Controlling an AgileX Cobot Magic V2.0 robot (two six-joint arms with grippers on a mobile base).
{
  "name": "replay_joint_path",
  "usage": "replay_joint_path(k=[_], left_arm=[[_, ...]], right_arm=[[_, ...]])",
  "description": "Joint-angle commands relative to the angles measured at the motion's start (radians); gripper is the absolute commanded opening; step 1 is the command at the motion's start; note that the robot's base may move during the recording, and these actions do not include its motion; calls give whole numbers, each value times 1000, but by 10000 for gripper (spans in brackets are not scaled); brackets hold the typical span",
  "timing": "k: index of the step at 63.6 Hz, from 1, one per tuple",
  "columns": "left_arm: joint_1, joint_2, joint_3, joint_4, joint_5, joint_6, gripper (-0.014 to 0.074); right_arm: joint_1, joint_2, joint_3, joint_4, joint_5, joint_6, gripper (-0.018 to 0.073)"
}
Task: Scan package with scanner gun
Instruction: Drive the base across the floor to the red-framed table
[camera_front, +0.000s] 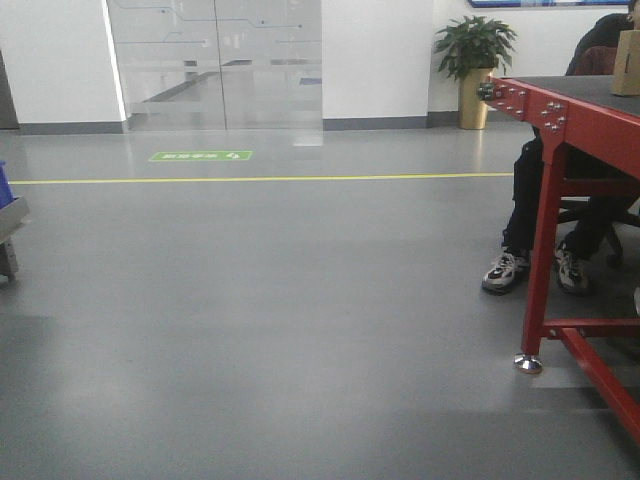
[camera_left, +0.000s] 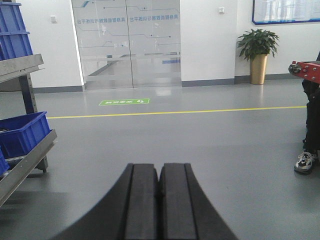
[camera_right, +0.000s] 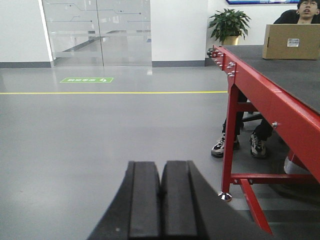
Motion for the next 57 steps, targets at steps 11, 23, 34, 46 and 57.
replay_joint_path(k=[11, 23, 34, 46, 57], left_arm=[[-6, -4, -4, -8, -16, -8, -111], [-6, -4, -4, -8, -16, -8, -111], [-6, -4, -4, -8, -16, -8, -111], [-6, -4, -4, -8, -16, -8, -111], [-6, -4, -4, -8, -16, -8, -111]], right_arm=[[-2, -4, 0, -9, -20, -1, -154], [-2, -4, 0, -9, -20, -1, -154], [-2, -4, 0, -9, -20, -1, -154], [-2, -4, 0, -9, -20, -1, -154], [-2, -4, 0, -9, -20, -1, -154]])
